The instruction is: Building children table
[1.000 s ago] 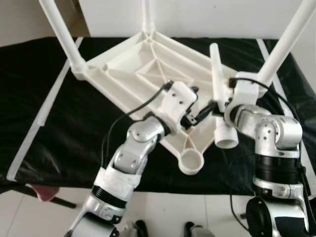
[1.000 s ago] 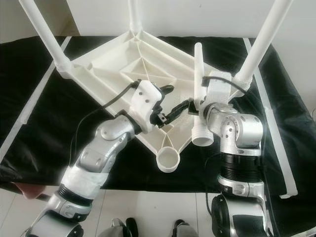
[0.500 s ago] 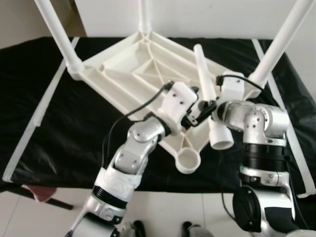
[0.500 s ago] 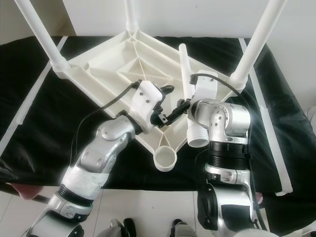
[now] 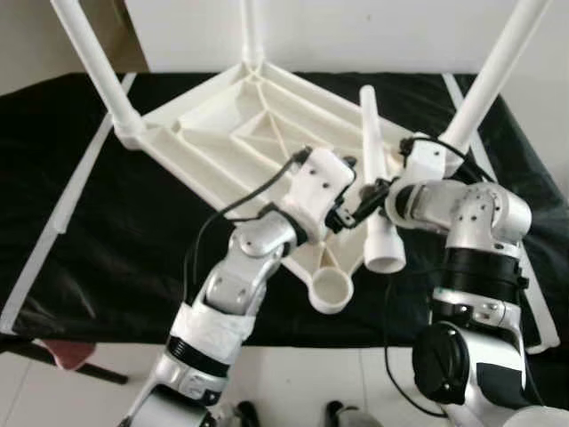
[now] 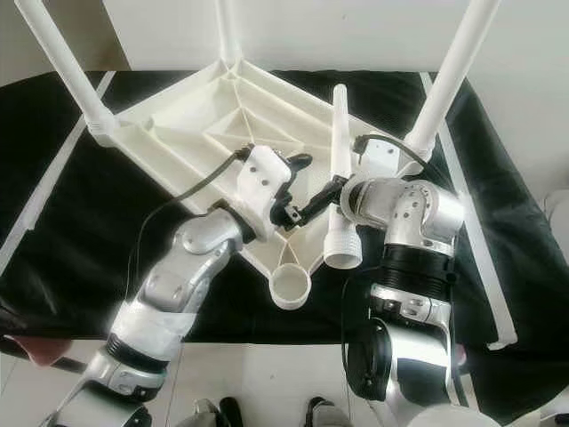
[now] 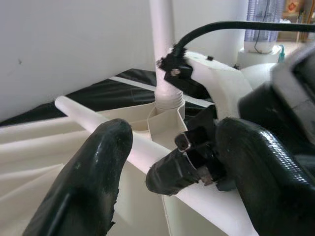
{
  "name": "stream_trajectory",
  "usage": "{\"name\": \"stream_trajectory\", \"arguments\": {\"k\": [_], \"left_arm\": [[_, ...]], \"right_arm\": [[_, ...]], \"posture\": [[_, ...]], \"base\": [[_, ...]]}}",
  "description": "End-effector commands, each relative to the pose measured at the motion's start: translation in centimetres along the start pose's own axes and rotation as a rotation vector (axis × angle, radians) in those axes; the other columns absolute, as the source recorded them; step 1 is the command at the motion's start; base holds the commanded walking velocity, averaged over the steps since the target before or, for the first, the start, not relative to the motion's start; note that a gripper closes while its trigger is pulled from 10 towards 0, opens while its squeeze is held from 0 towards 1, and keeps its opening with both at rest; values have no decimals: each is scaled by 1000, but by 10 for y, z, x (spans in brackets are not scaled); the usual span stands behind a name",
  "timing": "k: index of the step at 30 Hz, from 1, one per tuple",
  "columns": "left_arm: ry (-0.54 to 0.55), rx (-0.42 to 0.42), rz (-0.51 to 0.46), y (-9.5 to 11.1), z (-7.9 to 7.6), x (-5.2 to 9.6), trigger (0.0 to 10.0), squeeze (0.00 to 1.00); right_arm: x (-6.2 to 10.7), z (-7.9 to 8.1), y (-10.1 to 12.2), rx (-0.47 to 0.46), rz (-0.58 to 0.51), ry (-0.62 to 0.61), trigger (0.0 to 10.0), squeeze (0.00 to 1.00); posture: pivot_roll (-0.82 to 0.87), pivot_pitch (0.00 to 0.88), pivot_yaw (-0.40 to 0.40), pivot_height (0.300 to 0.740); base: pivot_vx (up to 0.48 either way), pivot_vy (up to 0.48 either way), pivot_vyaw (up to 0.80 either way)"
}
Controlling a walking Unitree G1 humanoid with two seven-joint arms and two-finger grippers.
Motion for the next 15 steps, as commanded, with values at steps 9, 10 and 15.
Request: {"name": "stream_trajectory", "arguments": {"k": [9, 10, 15], "left_arm": [[10, 101, -56, 17, 13, 1, 10000, 1000], [14, 105, -60, 19, 16, 1, 10000, 1000], [10, 135, -78, 26, 21, 4, 10000, 1000]], "right_arm": [[28, 18, 48, 89, -352, 169, 10000, 0], [31, 19, 50, 104, -380, 182, 10000, 0], [41, 26, 44, 130, -442, 260, 10000, 0]], "posture": [[-154, 222, 16, 740], [-153, 221, 16, 740], [-148, 198, 14, 740]], "base": [[0, 0, 0], [0, 0, 0], [0, 0, 0]]}}
Point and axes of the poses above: a point about 5 cm out from each wrist's last joint towards the gripper, its own x axis pointing back from the gripper into the wrist, its own y axis along the axis of the wrist's last joint, z = x × y, the point moved 6 cm from there along -x, pointing out of the wrist towards the gripper, and after that the axes turned 12 degrees about x, right-handed, at the moved point
